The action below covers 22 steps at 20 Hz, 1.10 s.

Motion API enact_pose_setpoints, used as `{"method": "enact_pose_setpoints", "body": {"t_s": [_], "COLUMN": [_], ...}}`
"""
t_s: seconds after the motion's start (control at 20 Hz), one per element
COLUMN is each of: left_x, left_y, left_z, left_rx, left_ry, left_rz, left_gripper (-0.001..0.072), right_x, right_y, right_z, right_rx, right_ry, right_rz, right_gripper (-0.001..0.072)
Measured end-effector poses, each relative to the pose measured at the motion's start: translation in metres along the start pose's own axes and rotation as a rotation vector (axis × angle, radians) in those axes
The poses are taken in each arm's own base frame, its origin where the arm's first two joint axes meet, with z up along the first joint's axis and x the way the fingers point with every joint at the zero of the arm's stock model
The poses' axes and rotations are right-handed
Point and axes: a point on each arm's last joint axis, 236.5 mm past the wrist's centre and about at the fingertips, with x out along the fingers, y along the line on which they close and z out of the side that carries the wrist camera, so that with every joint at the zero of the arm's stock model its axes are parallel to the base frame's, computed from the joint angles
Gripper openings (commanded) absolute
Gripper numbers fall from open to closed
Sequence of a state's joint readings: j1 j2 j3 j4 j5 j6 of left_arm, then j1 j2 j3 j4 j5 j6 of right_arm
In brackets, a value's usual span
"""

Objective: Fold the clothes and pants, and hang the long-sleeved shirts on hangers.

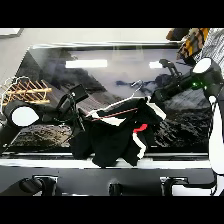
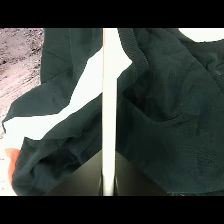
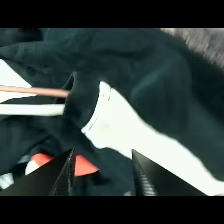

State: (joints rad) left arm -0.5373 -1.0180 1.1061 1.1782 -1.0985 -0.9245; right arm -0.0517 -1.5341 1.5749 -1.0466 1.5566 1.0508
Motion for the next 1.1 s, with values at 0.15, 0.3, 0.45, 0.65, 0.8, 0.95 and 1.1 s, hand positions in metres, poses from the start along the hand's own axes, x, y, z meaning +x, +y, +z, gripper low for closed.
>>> {"method": "enact_pose_setpoints", "body": {"t_s": [0.15,0.3,0.45,0.65,0.8,0.95,1.1], "left_x": [0.0,0.0,0.0,0.0,0.0,0.0,0.0], "left_y": [0.0,0.0,0.0,0.0,0.0,0.0,0.0], "left_z": [0.0,0.0,0.0,0.0,0.0,0.0,0.0], "left_rx": [0.0,0.0,0.0,0.0,0.0,0.0,0.0], "left_ry": [0.0,0.0,0.0,0.0,0.0,0.001,0.0], "left_rz": [0.0,0.0,0.0,0.0,0.0,0.0,0.0], "left_gripper": [0.0036,0.0036,0.0036,0.0036,0.0036,0.0036,0.0036], "right_x": [0.007,0.01,0.012,0.018,0.021,0.021,0.018], "right_y": [0.005,0.007,0.008,0.005,0.003,0.008,0.016], "right_z": [-0.006,0.001,0.013,0.019,0.022,0.027,0.032], "right_rx": [0.086,0.131,0.162,0.199,0.21,0.2,0.186], "right_ry": [0.019,-0.016,-0.067,-0.087,-0.095,-0.112,-0.136], "right_rz": [0.036,0.054,0.067,0.079,0.084,0.11,0.141], "right_gripper": [0.0433,0.0433,0.0433,0.0384,0.0104,0.0054,0.0053]}}
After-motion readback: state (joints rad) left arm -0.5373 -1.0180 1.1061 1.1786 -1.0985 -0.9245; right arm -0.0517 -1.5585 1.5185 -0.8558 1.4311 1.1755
